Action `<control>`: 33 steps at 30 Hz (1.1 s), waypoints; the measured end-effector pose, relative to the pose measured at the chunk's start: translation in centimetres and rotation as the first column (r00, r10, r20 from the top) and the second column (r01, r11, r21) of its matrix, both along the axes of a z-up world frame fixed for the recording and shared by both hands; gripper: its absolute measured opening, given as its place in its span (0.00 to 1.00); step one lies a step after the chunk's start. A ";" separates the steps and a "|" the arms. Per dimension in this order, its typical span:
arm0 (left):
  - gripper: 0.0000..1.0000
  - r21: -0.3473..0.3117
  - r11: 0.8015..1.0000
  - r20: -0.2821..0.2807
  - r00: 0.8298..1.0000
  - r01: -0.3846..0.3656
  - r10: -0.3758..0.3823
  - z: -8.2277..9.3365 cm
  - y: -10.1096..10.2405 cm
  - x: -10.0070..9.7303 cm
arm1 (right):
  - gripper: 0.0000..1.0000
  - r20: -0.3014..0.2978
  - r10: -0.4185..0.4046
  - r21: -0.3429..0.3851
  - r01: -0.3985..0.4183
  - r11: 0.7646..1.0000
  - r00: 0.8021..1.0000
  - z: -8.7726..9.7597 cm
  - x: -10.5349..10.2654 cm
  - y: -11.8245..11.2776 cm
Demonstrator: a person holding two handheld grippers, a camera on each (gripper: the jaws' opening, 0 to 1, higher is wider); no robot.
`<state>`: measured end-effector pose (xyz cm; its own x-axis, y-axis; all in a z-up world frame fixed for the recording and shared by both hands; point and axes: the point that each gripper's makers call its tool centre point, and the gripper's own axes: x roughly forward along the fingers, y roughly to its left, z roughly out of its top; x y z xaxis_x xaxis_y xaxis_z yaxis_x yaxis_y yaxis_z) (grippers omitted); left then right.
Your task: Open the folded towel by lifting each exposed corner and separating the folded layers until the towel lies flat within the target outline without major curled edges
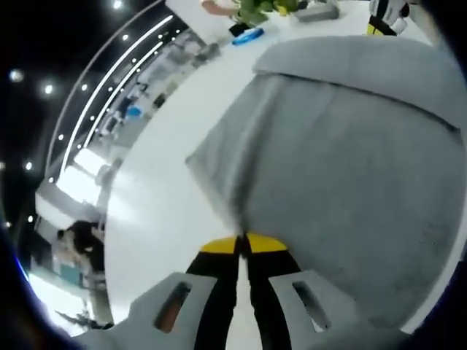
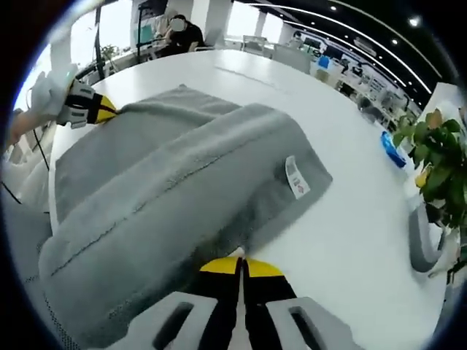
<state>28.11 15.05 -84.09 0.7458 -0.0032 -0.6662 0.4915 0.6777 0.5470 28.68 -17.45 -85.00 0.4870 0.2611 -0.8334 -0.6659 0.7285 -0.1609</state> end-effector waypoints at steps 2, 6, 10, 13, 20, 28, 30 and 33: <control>0.03 0.001 1.000 0.003 1.000 0.004 -0.004 0.0 0.0 0.0 | 0.00 0.010 0.017 -0.014 -0.017 1.000 1.000 0.0 0.1 -0.2; 0.03 0.037 0.999 0.001 0.999 0.032 -0.032 0.0 0.0 0.0 | 0.00 0.018 0.031 -0.050 -0.030 0.998 0.999 0.0 0.2 -0.9; 0.03 0.022 1.000 0.006 1.000 0.017 -0.017 0.1 0.0 0.0 | 0.00 0.011 0.010 -0.060 -0.009 0.998 1.000 0.0 0.4 -2.1; 0.03 0.004 1.000 0.011 1.000 0.004 -0.004 0.1 0.1 0.0 | 0.00 0.009 -0.003 -0.067 0.004 0.998 1.000 -0.1 0.4 -2.9; 0.03 0.000 1.000 0.013 1.000 -0.001 0.001 0.1 0.1 -0.1 | 0.00 0.003 -0.025 -0.061 0.025 0.998 1.000 -0.1 0.3 -3.8; 0.03 -0.002 1.000 0.010 1.000 0.005 -0.005 0.0 0.1 -0.1 | 0.00 -0.011 -0.039 -0.049 0.039 0.998 0.999 -0.1 0.4 -4.4; 0.03 -0.003 1.000 0.010 1.000 0.004 -0.004 0.0 0.1 -0.1 | 0.00 -0.013 -0.044 -0.045 0.044 0.998 0.999 -0.1 0.5 -4.5; 0.03 -0.002 1.000 0.013 1.000 0.005 -0.005 0.0 0.1 -0.1 | 0.00 -0.012 -0.049 -0.047 0.048 0.998 0.999 -0.1 0.4 -4.7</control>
